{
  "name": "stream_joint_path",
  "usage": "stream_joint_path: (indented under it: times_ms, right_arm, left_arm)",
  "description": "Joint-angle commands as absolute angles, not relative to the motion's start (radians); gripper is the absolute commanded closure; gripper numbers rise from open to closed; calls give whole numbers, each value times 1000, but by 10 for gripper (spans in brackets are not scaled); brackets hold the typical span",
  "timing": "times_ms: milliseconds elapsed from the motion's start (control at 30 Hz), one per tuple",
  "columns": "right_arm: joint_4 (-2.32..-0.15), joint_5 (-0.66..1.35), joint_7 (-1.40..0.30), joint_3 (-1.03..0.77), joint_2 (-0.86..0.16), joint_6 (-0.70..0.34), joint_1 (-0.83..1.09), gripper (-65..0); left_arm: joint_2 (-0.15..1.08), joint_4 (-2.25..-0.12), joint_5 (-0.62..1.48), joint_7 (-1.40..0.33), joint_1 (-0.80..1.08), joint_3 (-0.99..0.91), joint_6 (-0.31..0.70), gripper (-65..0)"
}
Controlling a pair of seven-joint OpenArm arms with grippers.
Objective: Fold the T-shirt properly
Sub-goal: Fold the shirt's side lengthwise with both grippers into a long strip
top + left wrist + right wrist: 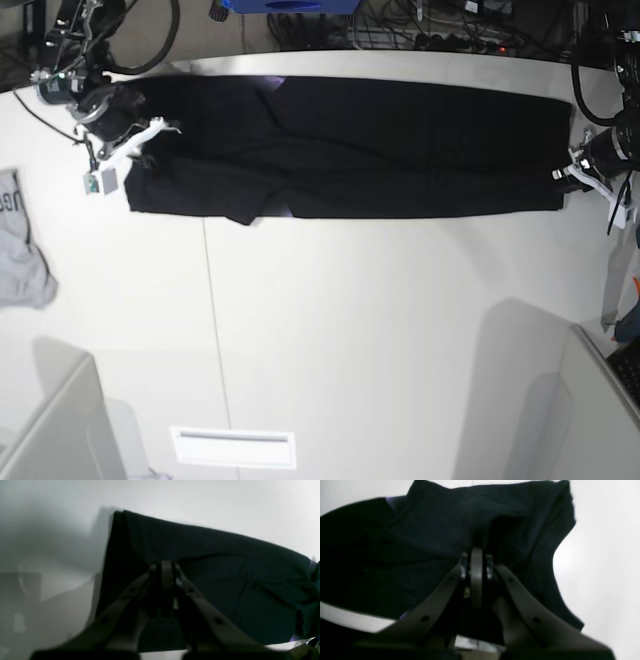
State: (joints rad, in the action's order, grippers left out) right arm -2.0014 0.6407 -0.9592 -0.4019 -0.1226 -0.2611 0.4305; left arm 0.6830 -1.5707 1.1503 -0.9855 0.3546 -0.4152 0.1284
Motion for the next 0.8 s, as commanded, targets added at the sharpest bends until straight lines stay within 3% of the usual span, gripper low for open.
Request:
stream_joint_path:
  times_ms: [0, 333, 767]
  right_arm:
    - [-2022, 665, -937, -409, -139, -263, 430, 0]
    - [-2020, 779, -993, -498, -183, -263, 389, 0]
    - [-2017, 799, -1000, -490, -147, -263, 496, 0]
  left_arm:
    - [725, -1584, 1159, -970, 348, -432, 130, 0]
    - [754, -1587, 1162, -1041, 338, -522, 130, 0]
    - [746, -1592, 1084, -1043, 389, -512, 130, 0]
